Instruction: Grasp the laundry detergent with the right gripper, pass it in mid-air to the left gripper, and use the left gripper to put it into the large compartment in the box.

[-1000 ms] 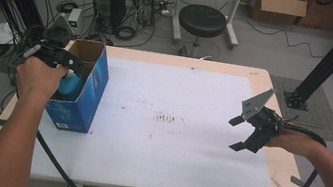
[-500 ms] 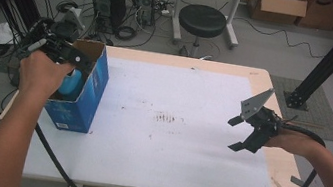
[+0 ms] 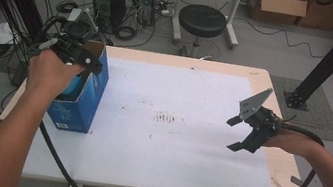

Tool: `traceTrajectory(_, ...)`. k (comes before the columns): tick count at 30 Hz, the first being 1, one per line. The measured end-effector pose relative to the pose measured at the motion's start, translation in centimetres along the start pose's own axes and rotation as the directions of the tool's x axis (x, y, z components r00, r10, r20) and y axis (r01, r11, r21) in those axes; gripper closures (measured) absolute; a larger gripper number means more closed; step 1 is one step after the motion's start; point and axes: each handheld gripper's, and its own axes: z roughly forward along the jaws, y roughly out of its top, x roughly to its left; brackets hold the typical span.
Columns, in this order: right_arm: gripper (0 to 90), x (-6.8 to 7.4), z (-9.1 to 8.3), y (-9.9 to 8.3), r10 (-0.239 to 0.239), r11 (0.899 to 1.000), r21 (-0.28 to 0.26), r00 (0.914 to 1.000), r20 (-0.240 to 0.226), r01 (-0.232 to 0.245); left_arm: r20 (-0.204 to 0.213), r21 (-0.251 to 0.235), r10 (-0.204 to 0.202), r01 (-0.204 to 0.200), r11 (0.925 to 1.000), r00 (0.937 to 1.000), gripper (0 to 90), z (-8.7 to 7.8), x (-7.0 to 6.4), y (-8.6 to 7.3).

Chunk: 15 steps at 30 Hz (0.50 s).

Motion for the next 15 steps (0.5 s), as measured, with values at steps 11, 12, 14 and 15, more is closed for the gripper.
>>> traceTrajectory(11,17.4,-0.1,0.0,0.1,0.003,1.0,-0.001,1.0,0.001,-0.003,0.025,-0.003,0.091,-0.091,0.9958,0.9955,18.6,0.2,-2.5,1.2)
traceTrajectory(12,17.4,-0.1,0.1,0.1,0.004,1.0,0.001,1.0,0.001,-0.004,0.027,-0.002,0.099,-0.099,0.9951,0.9948,18.6,0.3,-2.7,1.3)
traceTrajectory(14,17.4,-0.1,0.1,0.1,0.004,1.0,0.002,1.0,0.0,-0.004,0.031,0.002,0.115,-0.115,0.9934,0.9929,18.7,0.4,-3.1,1.4)
traceTrajectory(15,17.4,-0.2,0.1,0.1,0.004,1.0,0.003,1.0,0.0,-0.004,0.032,0.002,0.121,-0.121,0.9927,0.9922,18.8,0.5,-3.3,1.5)
